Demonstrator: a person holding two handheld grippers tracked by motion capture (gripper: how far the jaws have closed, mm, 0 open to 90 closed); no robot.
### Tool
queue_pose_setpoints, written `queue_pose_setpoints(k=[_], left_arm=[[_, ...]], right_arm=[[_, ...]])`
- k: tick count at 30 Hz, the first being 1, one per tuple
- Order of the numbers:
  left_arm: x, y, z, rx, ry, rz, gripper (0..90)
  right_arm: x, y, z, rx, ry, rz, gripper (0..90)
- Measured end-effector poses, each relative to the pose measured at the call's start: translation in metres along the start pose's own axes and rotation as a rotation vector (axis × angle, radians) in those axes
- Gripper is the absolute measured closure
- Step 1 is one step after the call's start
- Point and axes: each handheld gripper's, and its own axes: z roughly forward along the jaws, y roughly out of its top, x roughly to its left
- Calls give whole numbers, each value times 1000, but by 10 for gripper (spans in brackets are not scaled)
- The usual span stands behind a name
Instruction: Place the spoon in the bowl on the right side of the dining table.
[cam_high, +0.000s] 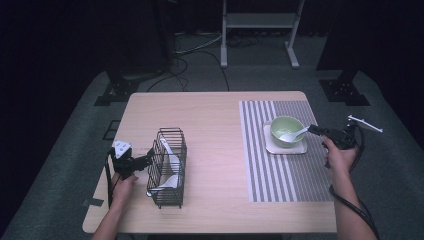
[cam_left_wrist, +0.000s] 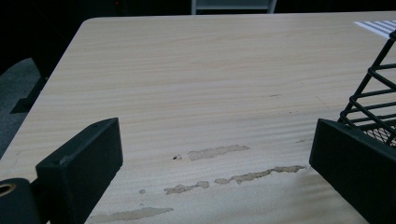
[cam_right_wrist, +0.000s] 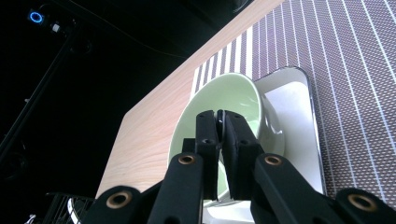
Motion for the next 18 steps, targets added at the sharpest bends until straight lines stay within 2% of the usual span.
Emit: queue_pose_setpoints(k=[18], left_arm=[[0, 0, 0, 5, 1, -8, 16]], right_arm=[[-10, -1, 3, 6, -44, 5, 785]])
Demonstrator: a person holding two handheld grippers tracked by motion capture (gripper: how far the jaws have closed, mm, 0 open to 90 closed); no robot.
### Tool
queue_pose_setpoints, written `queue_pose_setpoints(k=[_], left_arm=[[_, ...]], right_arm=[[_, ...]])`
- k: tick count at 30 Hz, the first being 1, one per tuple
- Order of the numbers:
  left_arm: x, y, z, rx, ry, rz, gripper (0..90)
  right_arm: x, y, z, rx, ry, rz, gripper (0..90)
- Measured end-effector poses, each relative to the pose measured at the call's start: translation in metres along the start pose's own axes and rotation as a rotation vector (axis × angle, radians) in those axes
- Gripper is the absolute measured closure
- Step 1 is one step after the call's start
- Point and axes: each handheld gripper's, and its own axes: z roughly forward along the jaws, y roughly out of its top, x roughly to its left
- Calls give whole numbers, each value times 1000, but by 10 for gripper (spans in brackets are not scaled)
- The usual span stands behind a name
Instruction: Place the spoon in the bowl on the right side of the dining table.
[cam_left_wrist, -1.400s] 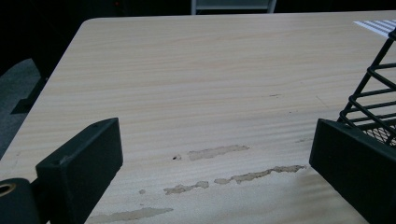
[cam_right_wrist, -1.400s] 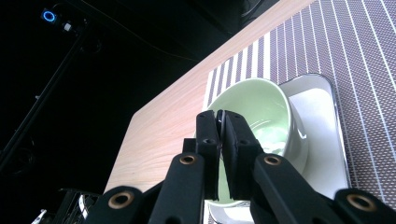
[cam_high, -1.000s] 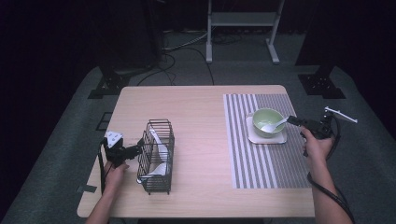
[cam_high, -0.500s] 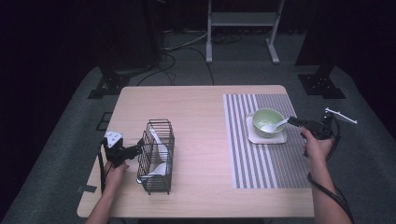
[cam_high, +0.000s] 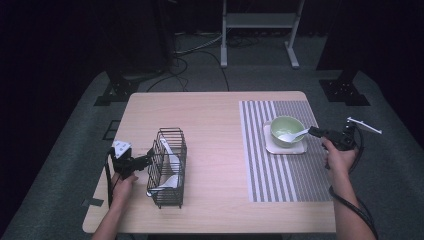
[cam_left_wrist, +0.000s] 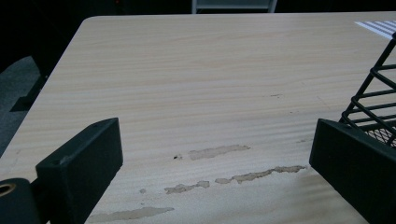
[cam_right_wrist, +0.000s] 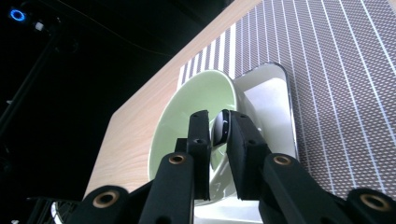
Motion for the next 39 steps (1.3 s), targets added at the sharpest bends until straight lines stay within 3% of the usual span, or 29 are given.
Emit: queue_pose_setpoints(k=[21, 39], left_arm=[[0, 0, 0, 0, 3, 6, 16], [-1, 0, 0, -5, 1, 7, 16]], right_arm=[[-5, -4, 1, 20, -8, -2, 684], [-1, -35, -2, 72, 14, -48, 577]])
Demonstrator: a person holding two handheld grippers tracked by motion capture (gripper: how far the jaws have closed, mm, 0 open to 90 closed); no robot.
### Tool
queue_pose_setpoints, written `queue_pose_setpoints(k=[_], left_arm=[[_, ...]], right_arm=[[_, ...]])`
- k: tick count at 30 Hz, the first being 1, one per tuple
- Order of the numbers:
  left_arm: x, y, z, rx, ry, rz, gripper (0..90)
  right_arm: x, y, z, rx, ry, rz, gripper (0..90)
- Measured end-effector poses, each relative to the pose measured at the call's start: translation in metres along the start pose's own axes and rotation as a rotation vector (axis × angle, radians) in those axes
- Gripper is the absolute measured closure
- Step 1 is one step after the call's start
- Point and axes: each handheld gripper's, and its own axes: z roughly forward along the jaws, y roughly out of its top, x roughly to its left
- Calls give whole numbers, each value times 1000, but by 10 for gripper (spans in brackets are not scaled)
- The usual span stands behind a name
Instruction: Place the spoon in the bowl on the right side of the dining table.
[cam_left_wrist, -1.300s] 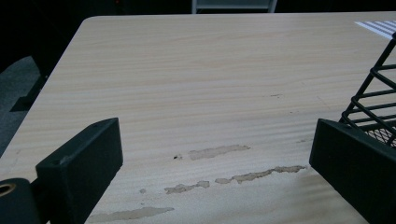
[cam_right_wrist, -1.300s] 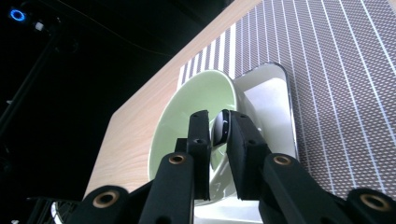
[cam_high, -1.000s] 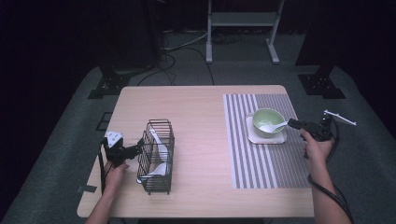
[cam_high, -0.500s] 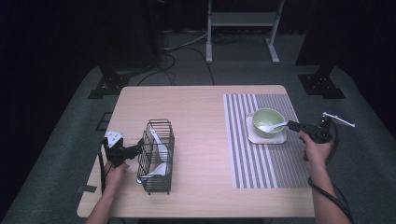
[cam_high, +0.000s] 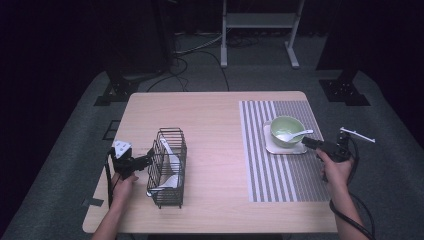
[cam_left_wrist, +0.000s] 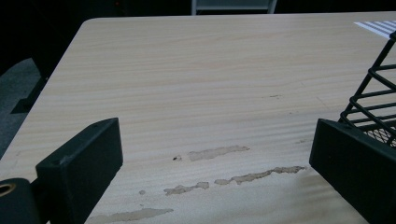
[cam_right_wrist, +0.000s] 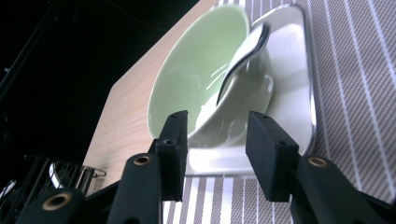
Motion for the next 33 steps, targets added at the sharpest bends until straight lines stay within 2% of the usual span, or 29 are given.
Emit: queue_pose_setpoints(k=[16, 19, 33], left_arm=[[-1, 0, 0, 1, 0, 5, 16], [-1, 0, 0, 1, 0, 4, 16], [-1, 0, 0, 1, -1, 8, 16]], right_arm=[[12, -23, -6, 34, 23, -57, 496], [14, -25, -6, 47, 22, -71, 456], [24, -45, -1, 107, 30, -118, 400]])
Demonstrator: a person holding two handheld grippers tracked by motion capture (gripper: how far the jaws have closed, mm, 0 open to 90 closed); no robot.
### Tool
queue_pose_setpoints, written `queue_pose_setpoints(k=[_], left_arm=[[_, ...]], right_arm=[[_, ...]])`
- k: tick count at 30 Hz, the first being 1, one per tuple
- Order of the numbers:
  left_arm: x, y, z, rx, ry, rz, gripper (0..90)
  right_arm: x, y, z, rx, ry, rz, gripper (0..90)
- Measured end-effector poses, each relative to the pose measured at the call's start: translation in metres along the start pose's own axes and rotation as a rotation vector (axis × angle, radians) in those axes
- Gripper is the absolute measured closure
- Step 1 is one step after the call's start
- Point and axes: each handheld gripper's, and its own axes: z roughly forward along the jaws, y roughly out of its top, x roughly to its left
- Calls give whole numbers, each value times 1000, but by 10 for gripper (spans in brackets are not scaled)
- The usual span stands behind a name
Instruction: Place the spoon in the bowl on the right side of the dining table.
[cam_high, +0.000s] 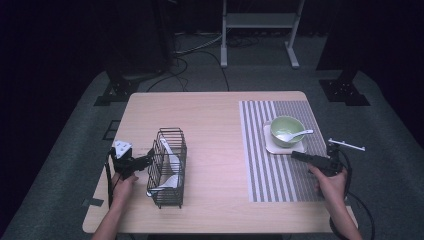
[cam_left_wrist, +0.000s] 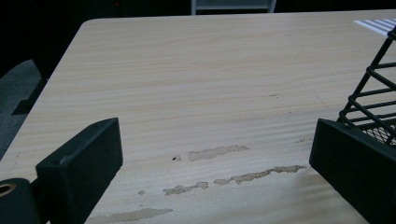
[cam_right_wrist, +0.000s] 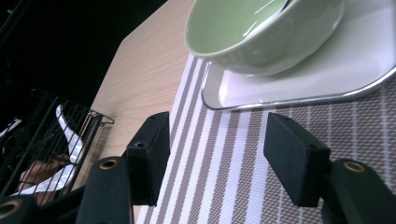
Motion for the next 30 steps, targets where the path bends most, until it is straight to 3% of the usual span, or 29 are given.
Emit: queue_pose_setpoints(k=[30], left_arm=[[0, 0, 0, 0, 0, 1, 16]], right_arm=[[25, -30, 9, 52, 64, -59, 379]])
